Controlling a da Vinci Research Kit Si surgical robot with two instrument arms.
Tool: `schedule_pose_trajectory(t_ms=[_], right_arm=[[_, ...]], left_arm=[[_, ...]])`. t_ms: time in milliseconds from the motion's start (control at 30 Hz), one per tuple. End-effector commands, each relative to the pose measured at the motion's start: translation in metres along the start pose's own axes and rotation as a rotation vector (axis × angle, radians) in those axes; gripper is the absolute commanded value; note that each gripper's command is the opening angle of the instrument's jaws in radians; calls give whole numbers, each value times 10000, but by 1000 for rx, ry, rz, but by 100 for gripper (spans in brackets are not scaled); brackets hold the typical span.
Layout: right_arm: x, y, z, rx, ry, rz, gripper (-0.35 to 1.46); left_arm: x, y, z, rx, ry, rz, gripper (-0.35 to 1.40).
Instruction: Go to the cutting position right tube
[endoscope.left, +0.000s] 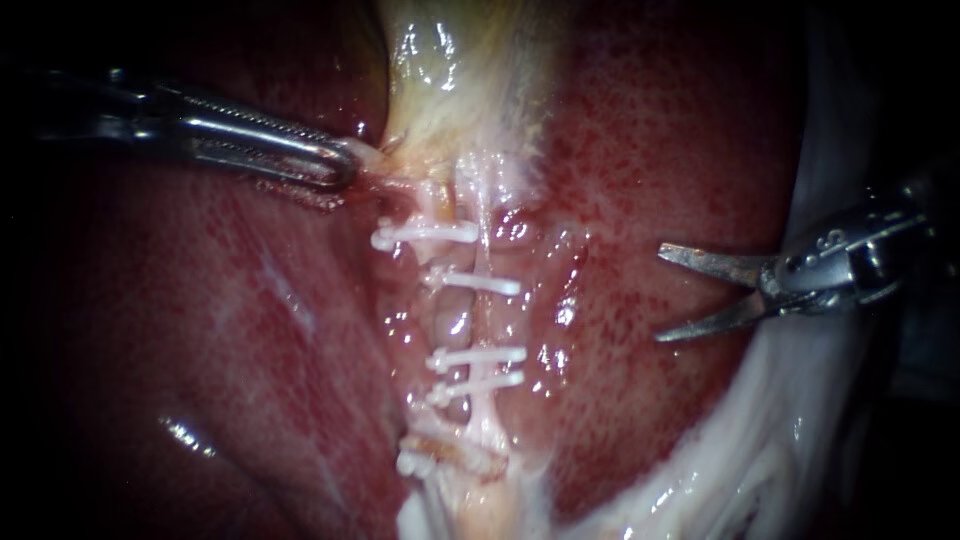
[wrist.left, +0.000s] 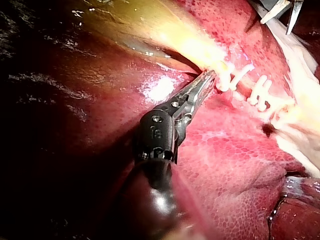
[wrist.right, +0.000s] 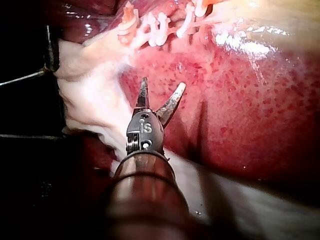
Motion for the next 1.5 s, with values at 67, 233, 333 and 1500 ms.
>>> schedule_pose_trajectory(t_ms=[67,233,333,1500], right_arm=[[0,0,0,2,1,5,144],[2,0,2,1,0,0,144],[3,0,2,1,0,0,144],[33,-34,182,415,54,316,144]], left_arm=[[8,1,-14,-3,0,-4,-35],[34,0,-64,33,36,-15,-35],[41,0,-87,45,55,-6,-35],[41,2,-90,56,61,-11,-35]])
